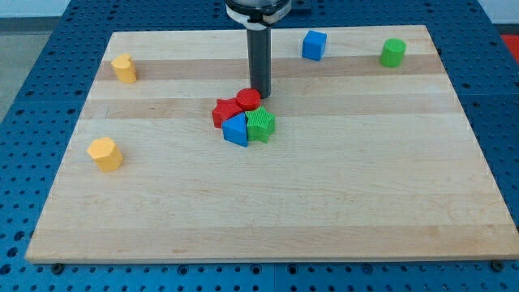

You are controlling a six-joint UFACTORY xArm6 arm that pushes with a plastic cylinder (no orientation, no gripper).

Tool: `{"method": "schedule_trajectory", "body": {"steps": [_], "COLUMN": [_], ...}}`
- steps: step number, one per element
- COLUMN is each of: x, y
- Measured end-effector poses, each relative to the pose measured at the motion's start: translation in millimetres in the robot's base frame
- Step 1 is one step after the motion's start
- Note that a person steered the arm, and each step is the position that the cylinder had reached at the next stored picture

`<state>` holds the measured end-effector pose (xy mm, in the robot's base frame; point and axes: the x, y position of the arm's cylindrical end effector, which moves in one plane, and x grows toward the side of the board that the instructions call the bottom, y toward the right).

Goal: Move the arm to the top left corner of the board

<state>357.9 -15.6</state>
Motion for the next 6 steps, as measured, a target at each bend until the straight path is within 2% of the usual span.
{"method": "schedule_trajectory", "body": {"steps": [1,3,6], "x": [0,-76,-136], "y": [0,-17,-158]}}
